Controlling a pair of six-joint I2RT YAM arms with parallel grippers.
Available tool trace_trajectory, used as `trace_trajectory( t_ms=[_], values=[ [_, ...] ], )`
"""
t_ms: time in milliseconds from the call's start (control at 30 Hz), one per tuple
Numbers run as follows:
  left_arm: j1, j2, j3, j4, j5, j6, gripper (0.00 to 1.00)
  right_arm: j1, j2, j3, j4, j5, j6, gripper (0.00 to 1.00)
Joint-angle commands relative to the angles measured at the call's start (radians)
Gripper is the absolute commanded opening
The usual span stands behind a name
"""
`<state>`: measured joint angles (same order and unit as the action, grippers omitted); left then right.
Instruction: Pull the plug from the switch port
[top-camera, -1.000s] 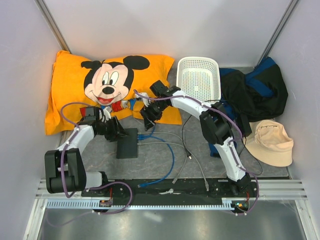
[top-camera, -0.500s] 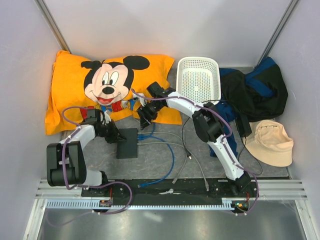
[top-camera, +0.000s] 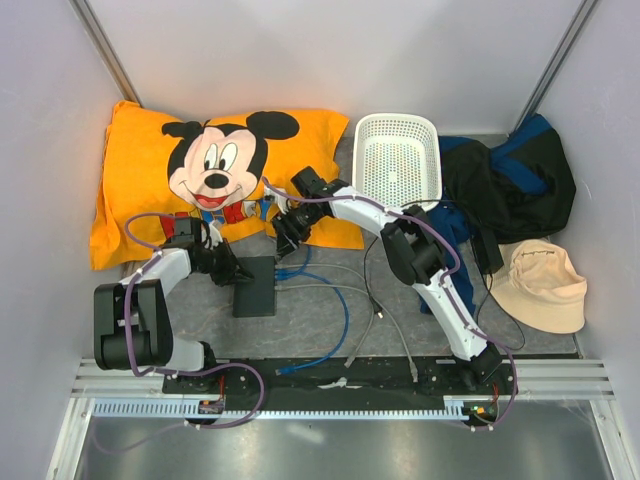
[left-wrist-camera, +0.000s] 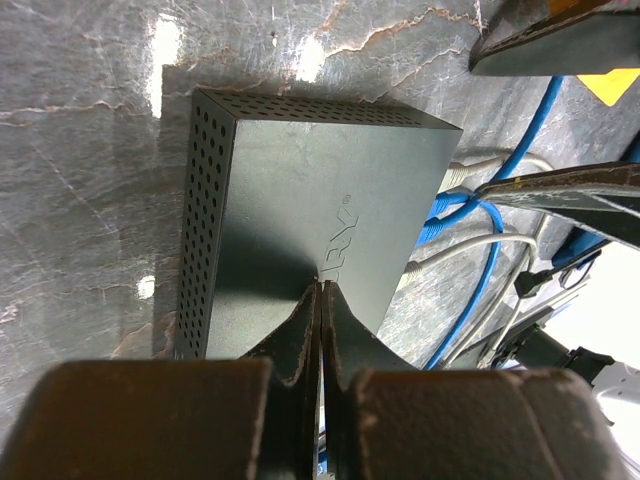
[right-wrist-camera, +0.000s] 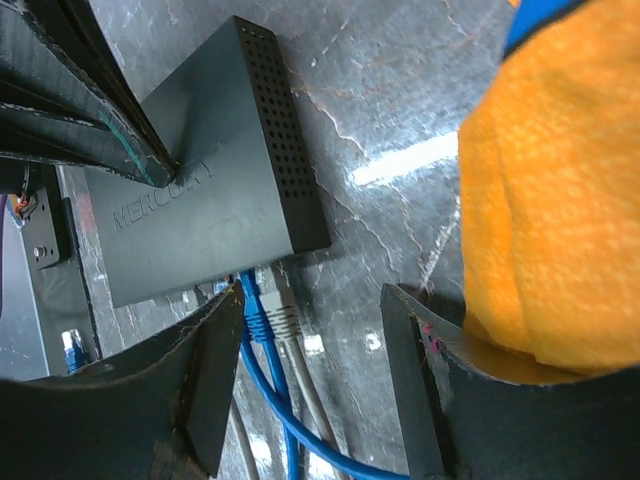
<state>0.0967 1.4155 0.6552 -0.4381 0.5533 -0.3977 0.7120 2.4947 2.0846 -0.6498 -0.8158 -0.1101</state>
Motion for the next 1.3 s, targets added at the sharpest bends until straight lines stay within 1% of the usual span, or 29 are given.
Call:
trace_trajectory(
  t_ms=[0,100,200,300,767,1267],
  values=[
    [0.006,0.025,-0.012,0.013,-0.102,0.003,0.02,0.021,0.021,-0.020,0.022,-0.022,0.009,0.63],
    [0.006,0.022,-0.014,0.013,-0.102,0.002,0.02,0.027,0.023,-0.024,0.024,-0.022,0.012,0.60],
    [0.005,0.023,-0.014,0.015,-0.101,0.003,0.02,0.026,0.026,-0.027,0.024,-0.022,0.010,0.52],
    [0.006,0.025,-0.012,0.013,-0.099,0.005,0.02,0.027,0.027,-0.040,0.022,-0.042,0.012,0.47],
    [0.006,0.011,-0.022,0.016,-0.096,0.008,0.02,0.029,0.053,-0.032,0.019,-0.065,0.029,0.47],
    [0.006,0.014,-0.026,0.016,-0.096,0.011,0.02,0.030,0.089,-0.015,0.010,-0.057,0.029,0.44]
  ],
)
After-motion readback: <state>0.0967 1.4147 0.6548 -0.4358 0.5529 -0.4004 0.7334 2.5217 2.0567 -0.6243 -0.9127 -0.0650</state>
